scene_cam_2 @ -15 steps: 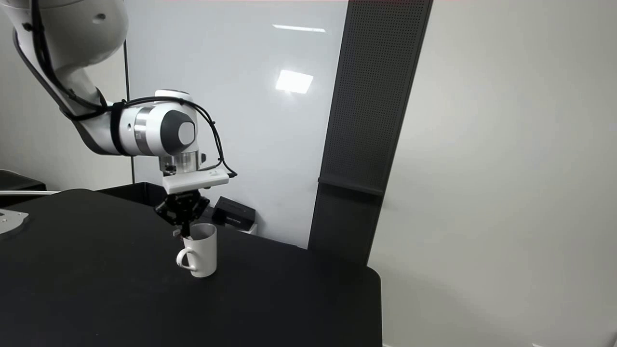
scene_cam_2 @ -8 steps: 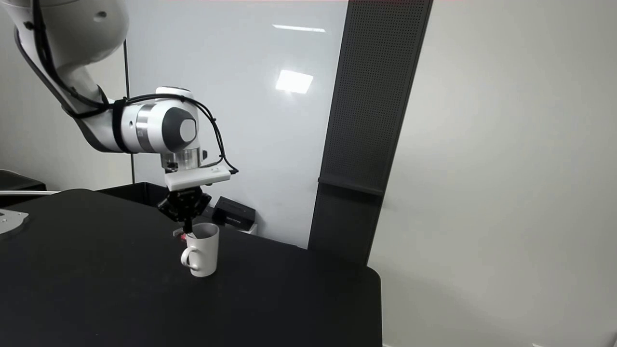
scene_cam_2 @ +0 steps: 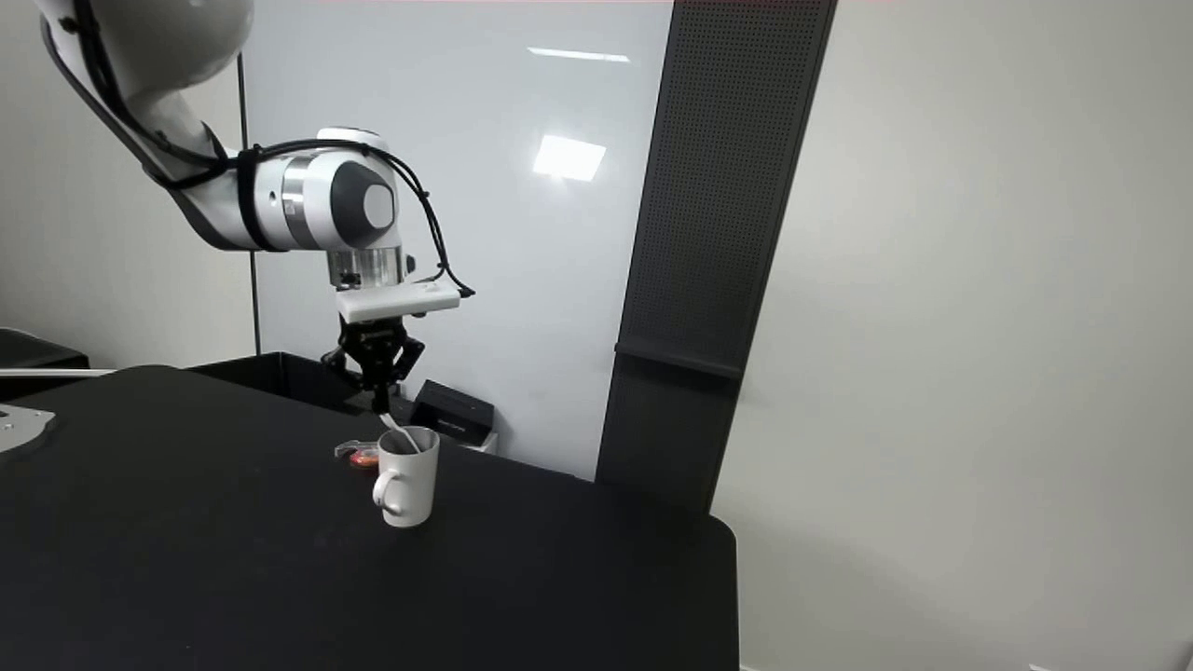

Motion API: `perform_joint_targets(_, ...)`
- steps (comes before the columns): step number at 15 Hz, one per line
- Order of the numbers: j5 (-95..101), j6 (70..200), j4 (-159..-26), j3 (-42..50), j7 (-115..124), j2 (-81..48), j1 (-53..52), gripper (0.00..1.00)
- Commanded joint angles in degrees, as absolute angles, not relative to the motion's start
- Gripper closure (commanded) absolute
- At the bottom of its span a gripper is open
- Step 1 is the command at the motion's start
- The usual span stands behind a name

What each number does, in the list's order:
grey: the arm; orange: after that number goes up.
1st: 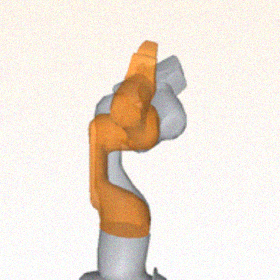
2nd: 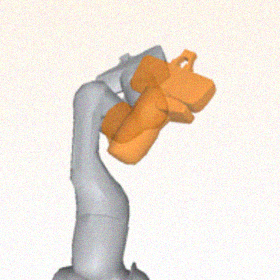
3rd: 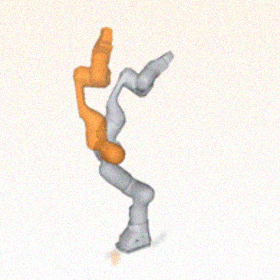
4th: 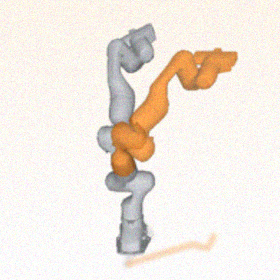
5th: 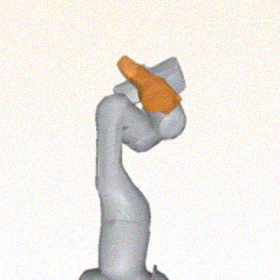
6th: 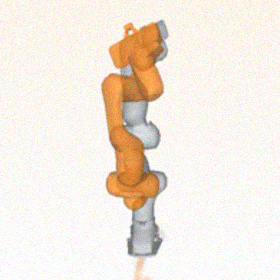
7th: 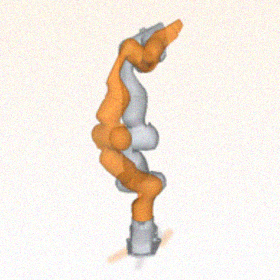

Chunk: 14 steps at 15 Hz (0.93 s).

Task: Remove the spoon from the mug.

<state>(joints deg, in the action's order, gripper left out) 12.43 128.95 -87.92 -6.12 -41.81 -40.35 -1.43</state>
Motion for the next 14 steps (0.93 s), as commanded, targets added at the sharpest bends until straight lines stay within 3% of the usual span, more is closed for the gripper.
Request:
perform_joint_targets(1,11.9,122.1,-81.7,-6.2,-41.8,-41.3,-1.7,0.99)
perform_joint_targets(14,11.3,108.3,-72.7,-6.2,-41.3,-39.1,-2.6,0.99)
